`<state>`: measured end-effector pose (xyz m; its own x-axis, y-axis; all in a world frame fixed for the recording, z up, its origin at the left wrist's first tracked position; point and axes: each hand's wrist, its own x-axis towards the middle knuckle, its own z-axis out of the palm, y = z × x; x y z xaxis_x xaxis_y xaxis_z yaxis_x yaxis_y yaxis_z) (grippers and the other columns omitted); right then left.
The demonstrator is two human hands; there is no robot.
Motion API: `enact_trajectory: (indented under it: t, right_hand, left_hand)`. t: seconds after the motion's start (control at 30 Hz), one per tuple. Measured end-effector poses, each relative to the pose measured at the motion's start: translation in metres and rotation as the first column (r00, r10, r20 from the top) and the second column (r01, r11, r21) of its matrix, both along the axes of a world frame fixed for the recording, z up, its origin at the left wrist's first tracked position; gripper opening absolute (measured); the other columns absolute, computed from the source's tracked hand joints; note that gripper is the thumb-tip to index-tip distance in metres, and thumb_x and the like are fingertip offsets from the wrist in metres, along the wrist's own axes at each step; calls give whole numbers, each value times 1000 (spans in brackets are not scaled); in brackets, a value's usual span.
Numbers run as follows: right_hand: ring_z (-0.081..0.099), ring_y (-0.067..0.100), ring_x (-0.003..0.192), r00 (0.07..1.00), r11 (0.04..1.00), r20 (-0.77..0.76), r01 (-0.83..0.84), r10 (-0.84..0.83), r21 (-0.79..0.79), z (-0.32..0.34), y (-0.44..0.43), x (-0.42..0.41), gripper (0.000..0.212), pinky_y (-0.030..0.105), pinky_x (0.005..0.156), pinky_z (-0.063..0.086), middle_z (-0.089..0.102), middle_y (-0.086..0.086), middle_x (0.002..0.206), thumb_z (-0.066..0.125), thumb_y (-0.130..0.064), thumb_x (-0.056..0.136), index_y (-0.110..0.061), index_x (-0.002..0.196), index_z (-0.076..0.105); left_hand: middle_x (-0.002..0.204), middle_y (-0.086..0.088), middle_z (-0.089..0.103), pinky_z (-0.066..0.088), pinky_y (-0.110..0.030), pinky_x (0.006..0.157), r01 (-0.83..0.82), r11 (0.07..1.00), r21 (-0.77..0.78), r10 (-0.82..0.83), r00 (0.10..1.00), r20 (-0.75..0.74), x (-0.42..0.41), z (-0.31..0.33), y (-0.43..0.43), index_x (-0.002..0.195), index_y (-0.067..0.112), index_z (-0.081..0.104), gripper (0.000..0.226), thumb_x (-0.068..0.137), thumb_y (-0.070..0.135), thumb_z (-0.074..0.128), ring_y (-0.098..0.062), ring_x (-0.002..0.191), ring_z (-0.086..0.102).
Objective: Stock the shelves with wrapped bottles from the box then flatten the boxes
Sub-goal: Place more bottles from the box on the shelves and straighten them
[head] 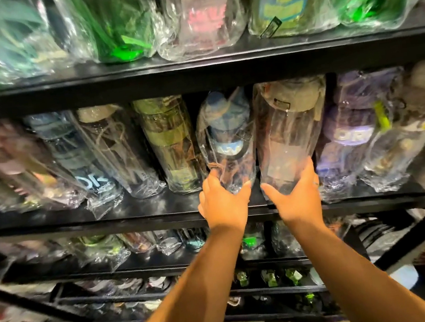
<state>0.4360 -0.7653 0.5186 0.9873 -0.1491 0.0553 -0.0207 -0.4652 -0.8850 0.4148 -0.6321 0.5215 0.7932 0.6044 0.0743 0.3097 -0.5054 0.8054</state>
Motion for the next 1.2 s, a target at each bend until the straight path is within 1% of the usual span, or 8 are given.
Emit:
enact_trajectory:
  t: [0.2, 0.33, 0.5, 0.67, 0.77, 0.9, 1.1, 1.2]
  right_hand:
    - [12, 19, 150, 1000, 998, 3, 23, -23, 64, 2, 4, -27, 107, 27, 112, 20, 3, 1, 165, 76, -34, 84, -19, 158, 0]
    - [40, 23, 132, 972, 983, 197, 95, -126, 160, 0, 4, -58, 70, 36, 107, 35, 38, 4, 143, 74, -18, 86, -18, 145, 37]
    - [55, 4, 101, 944, 971, 279, -213, 177, 104, 1, 32, -77, 34, 27, 94, 46, 55, -2, 116, 70, -15, 88, -29, 114, 55]
    - [48, 14, 126, 953, 934, 118, -297, 279, 196, 9, 108, -72, 62, 28, 106, 37, 47, -3, 136, 74, -29, 84, -22, 139, 46]
    - [24, 20, 146, 965, 961, 56, -260, 256, 90, 12, 149, -61, 88, 21, 113, 17, 28, 8, 156, 75, -30, 86, -11, 154, 23]
    - [9, 20, 151, 989, 989, -70, -121, 128, 87, 13, 191, -46, 101, 36, 121, 17, 6, 4, 165, 73, -38, 87, -17, 158, 5]
    - [22, 35, 146, 989, 989, -46, 140, -139, 36, 17, 224, -27, 105, 46, 115, 26, 22, 12, 161, 75, -44, 83, -7, 156, 10]
    - [36, 39, 134, 952, 956, -91, 292, -293, -20, 20, 238, -15, 95, 54, 108, 33, 41, 14, 149, 77, -51, 76, -6, 144, 29]
  left_hand:
    - [150, 2, 42, 38, -46, 112, 74, 994, -77, -72, 997, 33, -2, -7, 7, 154, 24, 29, 94, 78, 49, 78, -22, 137, 43]
    - [139, 14, 44, 42, -35, 108, 136, 982, -133, -120, 986, 119, -26, -7, 17, 148, 32, 37, 79, 81, 47, 77, -9, 127, 48]
    - [117, 16, 47, 44, -32, 101, -47, 994, -103, 74, 958, 276, -60, -1, 60, 122, 30, 51, 48, 83, 40, 77, -8, 111, 51]
    - [131, 3, 40, 37, -34, 108, -221, 961, -164, 258, 932, 256, -69, 6, 128, 140, 16, 42, 73, 81, 36, 80, -20, 127, 44]
    - [147, -1, 37, 34, -34, 112, -157, 967, -201, 193, 966, 174, -70, 3, 160, 149, 20, 32, 86, 81, 41, 80, -18, 137, 38]
    - [155, 2, 35, 32, -29, 113, -27, 975, -220, 63, 986, 157, -65, -7, 186, 153, 23, 27, 91, 81, 38, 81, -14, 142, 34]
    - [145, 4, 40, 40, -29, 104, 65, 983, -173, -27, 977, 213, -51, -8, 201, 149, 21, 33, 84, 81, 31, 81, -6, 126, 45]
    - [147, -1, 43, 45, -38, 104, 29, 980, -196, 12, 978, 207, -41, -9, 206, 149, 18, 34, 87, 79, 37, 82, -14, 127, 52]
